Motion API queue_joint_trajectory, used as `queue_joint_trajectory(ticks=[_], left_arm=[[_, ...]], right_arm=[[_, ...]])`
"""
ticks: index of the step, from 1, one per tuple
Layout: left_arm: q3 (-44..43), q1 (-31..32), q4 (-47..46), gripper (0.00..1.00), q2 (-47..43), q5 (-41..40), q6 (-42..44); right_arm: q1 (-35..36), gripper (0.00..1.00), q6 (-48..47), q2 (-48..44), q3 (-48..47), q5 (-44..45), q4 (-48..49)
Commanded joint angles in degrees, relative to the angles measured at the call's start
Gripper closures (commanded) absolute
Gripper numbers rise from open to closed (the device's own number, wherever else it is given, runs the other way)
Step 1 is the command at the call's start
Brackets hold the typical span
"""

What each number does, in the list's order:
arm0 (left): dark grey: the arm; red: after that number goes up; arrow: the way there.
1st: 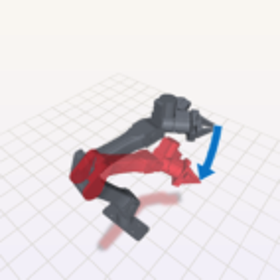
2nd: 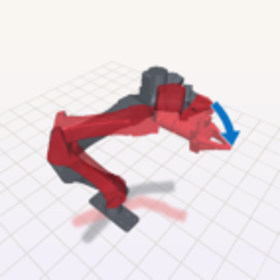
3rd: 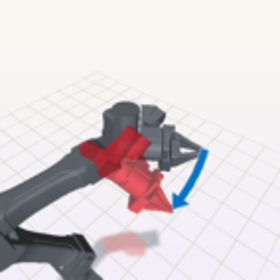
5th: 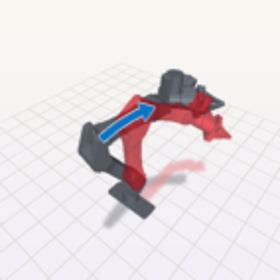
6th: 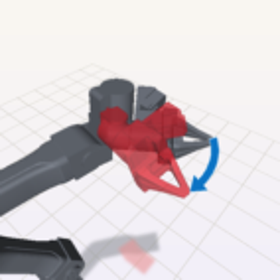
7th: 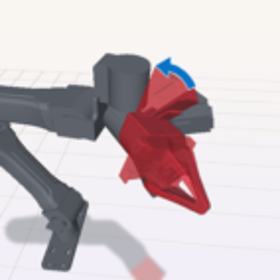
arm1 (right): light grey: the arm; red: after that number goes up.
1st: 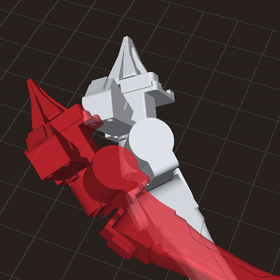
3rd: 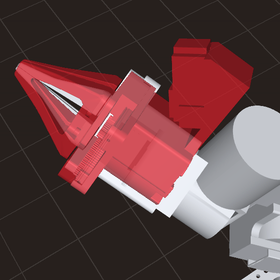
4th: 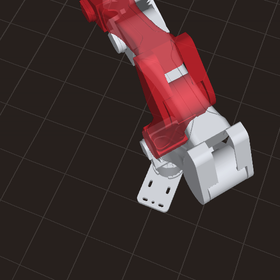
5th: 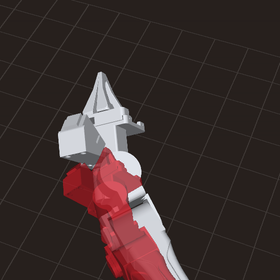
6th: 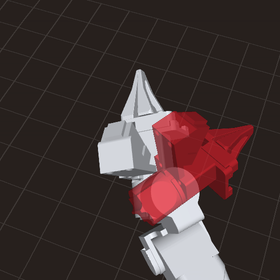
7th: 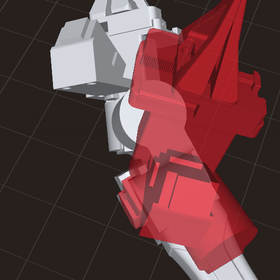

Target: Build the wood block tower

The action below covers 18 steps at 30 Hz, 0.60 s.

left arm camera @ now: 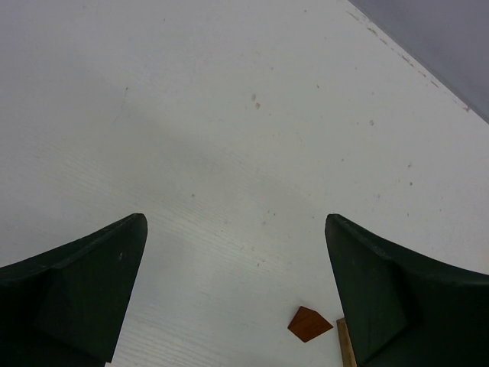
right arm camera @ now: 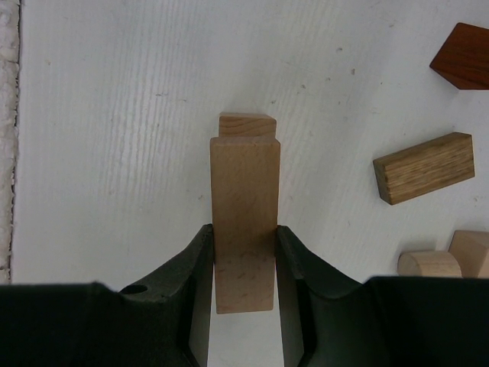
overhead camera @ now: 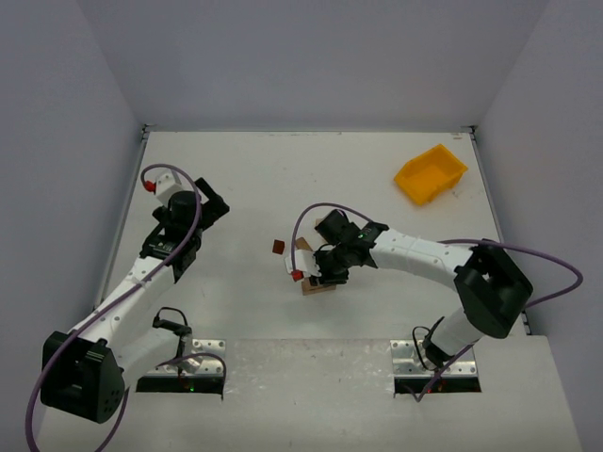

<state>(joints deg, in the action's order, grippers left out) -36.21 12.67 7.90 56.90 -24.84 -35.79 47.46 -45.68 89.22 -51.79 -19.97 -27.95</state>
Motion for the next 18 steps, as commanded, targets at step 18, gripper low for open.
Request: queue_joint_trajectory(ticks=[18], left_arm=[[-0.07, -0.38, -3.33, 0.0, -0.37, 0.56, 1.43]], right_arm=[[1.01, 0.73, -1.89, 3.12, -3.09, -0.76, 2.07]])
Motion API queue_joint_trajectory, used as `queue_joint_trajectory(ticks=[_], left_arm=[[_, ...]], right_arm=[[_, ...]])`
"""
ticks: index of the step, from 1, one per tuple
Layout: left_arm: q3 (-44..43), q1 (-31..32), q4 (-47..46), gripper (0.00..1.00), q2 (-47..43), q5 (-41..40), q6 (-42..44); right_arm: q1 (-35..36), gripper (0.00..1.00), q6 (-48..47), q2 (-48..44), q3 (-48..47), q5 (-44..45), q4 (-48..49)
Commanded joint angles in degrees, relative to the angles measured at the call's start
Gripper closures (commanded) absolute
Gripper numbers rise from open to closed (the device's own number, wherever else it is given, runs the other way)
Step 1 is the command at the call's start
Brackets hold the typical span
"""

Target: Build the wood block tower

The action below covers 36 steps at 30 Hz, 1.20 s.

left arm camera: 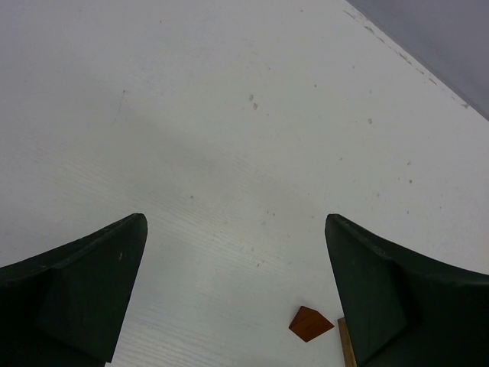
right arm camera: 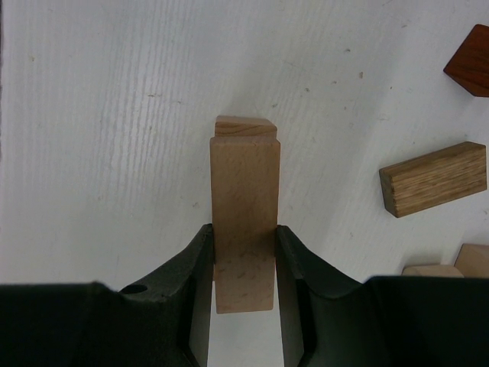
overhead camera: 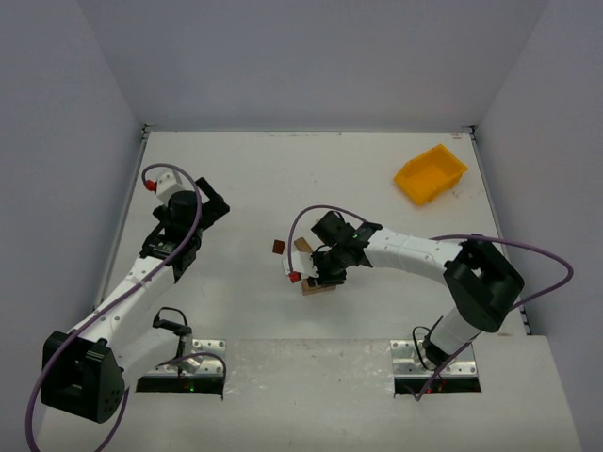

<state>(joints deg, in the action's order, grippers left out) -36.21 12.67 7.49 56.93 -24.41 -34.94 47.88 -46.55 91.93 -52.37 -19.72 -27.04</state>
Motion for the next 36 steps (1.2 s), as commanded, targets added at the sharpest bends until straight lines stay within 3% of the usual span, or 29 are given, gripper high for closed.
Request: queue_joint_trajectory(ticks=[1, 36], left_arm=[[-0.06, -0.36, -2.92, 0.0, -0.38, 0.18, 0.57], [0.36, -0.38, -3.27, 0.0, -0.62, 0.07, 0.41]], right_arm=[[0.64, 0.73, -0.94, 0.56, -2.51, -0.8, 1.27], [1.27, 0.64, 1.04, 1.06, -2.64, 0.85, 2.4]])
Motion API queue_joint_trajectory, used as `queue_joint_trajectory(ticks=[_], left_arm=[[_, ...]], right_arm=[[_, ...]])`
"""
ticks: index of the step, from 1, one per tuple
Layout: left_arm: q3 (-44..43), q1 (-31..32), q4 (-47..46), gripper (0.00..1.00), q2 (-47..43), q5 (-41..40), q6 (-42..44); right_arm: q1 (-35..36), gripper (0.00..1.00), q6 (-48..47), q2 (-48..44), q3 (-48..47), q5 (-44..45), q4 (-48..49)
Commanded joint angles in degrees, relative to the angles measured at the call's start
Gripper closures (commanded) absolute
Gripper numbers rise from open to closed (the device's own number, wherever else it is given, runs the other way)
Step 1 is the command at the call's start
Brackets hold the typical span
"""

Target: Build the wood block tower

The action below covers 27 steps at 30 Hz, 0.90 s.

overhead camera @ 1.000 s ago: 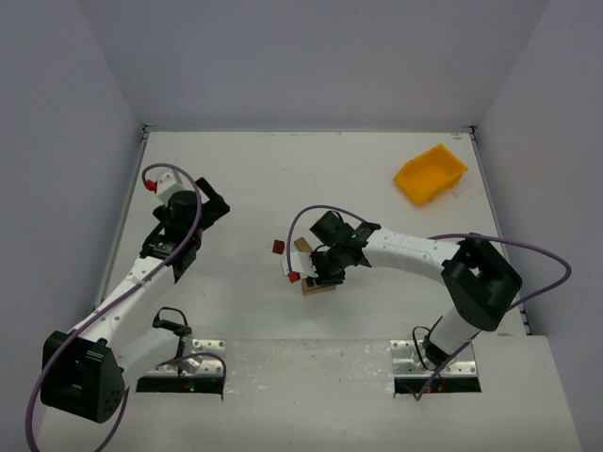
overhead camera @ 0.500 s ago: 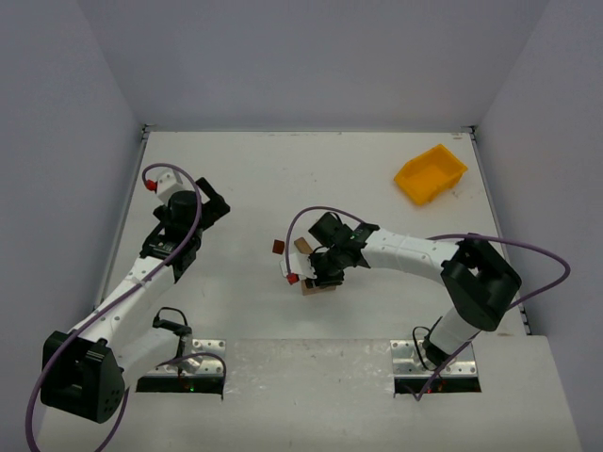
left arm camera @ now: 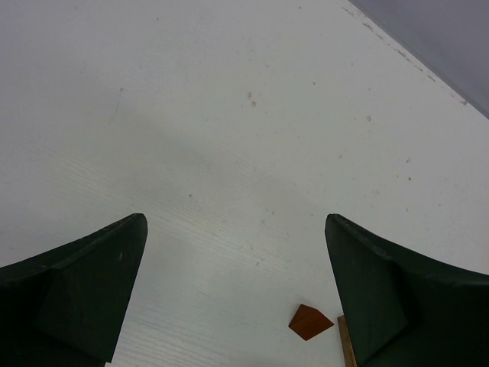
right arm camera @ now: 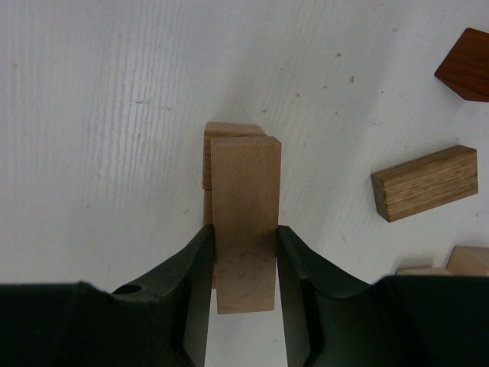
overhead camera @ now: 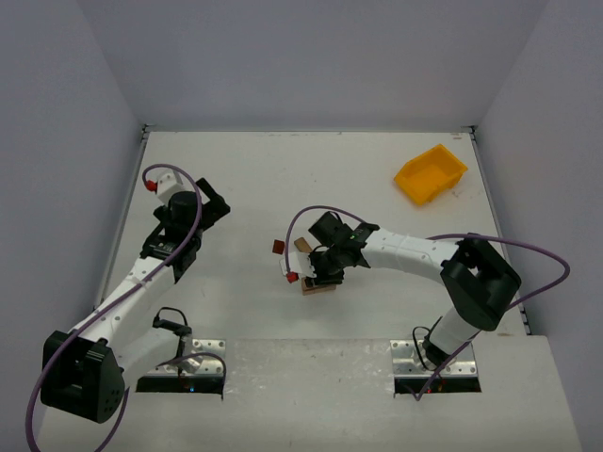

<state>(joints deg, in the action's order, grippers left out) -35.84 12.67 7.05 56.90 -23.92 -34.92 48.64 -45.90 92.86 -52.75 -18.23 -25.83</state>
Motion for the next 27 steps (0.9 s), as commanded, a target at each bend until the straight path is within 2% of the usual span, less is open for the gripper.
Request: queue_joint_trajectory(ticks=[1, 27], left_arm=[[-0.02, -0.36, -2.83, 0.0, -0.4, -0.45, 0.38], [-0.14, -0.36, -2.83, 0.0, 0.02, -1.21, 0.11]], right_arm=[[0.49, 0.64, 0.32, 0.13, -2.21, -0.72, 1.08], [1.02, 0.58, 1.31, 0.07, -1.83, -0.25, 1.58]])
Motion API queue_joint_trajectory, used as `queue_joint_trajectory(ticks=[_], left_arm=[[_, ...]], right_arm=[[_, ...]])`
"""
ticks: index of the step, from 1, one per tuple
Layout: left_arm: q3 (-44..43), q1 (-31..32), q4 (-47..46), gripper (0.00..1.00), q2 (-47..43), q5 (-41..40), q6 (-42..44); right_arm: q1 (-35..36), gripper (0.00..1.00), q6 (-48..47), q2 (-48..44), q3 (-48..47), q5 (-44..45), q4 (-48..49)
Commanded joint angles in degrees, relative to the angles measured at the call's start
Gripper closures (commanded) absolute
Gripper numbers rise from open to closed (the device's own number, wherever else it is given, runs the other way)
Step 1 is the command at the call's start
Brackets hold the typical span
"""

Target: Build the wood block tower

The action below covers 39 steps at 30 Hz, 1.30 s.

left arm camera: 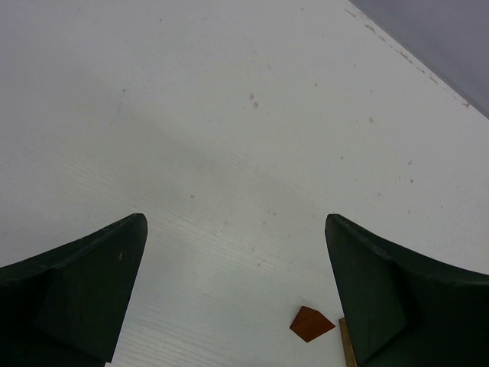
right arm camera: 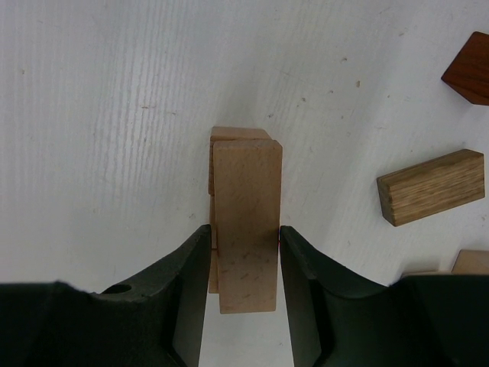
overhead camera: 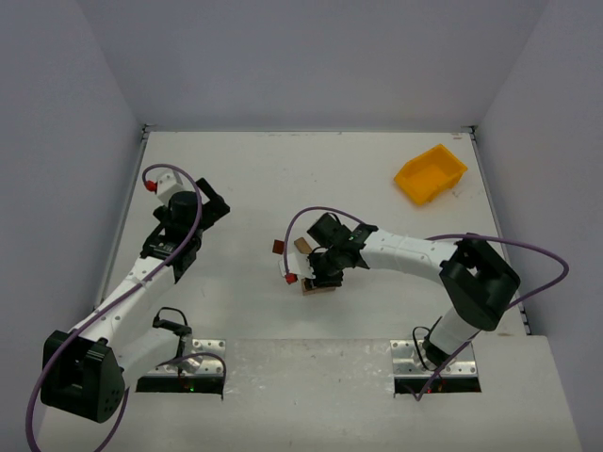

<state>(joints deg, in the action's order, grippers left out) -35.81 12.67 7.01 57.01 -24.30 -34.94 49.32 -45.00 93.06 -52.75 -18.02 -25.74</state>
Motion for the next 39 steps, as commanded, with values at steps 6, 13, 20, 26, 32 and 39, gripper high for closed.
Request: queue_joint_trajectory(ticks=[6, 13, 20, 26, 32, 39], left_arm=[[-0.22, -0.36, -2.79, 0.0, 0.22, -0.75, 0.06], [-0.21, -0.36, -2.79, 0.0, 0.12, -0.66, 0.05], [-0.06, -0.36, -2.89, 0.0, 0.32, -0.48, 0.05], [-0.22, -0.36, -3.05, 0.0, 0.68, -0.31, 0.13], [-0.18, -0.36, -2.96, 0.0, 0.51, -0.31, 0.13], [-0.34, -0.39, -2.79, 0.0, 0.82, -0.25, 0.13]], right_arm=[[0.43, 0.56, 0.54, -0.44, -1.83, -0.96, 1.05], [0.51, 0.55, 0.89, -0.87, -1.92, -1.13, 0.35], [0.6, 0.5, 1.04, -1.32, -1.78, -1.02, -0.29], [0.56, 0.45, 1.23, -1.82, -1.22, -0.42, 0.32], [0.56, 0.34, 0.75, -2.36, 0.36, 2.1, 0.86], [0.43, 0.21, 0.36, -3.56, 2.13, 3.51, 2.94]])
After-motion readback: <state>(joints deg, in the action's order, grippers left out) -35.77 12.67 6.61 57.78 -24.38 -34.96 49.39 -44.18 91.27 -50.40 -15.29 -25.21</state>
